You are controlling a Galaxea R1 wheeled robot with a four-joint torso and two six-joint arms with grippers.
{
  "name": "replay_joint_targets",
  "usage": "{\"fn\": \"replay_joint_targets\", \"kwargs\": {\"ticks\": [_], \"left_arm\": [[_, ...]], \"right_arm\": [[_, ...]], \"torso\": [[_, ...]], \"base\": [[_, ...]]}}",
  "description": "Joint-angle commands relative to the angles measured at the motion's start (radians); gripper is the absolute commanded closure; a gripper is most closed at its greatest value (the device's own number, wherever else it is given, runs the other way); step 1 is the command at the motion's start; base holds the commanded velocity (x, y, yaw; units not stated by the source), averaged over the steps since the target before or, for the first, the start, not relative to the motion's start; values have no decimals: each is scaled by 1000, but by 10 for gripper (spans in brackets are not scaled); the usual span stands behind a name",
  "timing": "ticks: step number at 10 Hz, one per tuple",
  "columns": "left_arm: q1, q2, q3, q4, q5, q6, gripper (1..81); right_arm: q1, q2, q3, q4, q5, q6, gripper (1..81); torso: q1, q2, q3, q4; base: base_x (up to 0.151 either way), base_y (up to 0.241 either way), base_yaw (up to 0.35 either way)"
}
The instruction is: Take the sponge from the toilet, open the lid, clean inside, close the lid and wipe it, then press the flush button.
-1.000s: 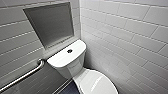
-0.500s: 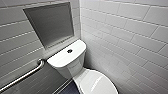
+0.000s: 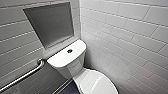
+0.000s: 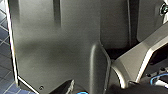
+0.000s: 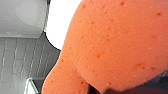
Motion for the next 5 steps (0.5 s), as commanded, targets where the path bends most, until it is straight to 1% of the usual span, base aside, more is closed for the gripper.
{"fn": "replay_joint_targets", "kwargs": {"ticks": [1, 3, 4, 5], "left_arm": [[14, -9, 29, 8, 88, 9, 10], [26, 7, 29, 13, 86, 17, 10], [28, 12, 29, 13, 86, 17, 10], [29, 18, 28, 13, 86, 17, 10]], "right_arm": [[223, -80, 43, 53, -175, -2, 811], [333, -48, 23, 87, -262, 0, 811], [388, -28, 22, 96, -314, -2, 811], [433, -8, 13, 104, -348, -2, 811]], "torso": [[0, 0, 0, 0], [0, 0, 0, 0], [64, -100, 0, 0], [64, -100, 0, 0]], "base": [[0, 0, 0], [0, 0, 0], [0, 0, 0], [0, 0, 0]]}}
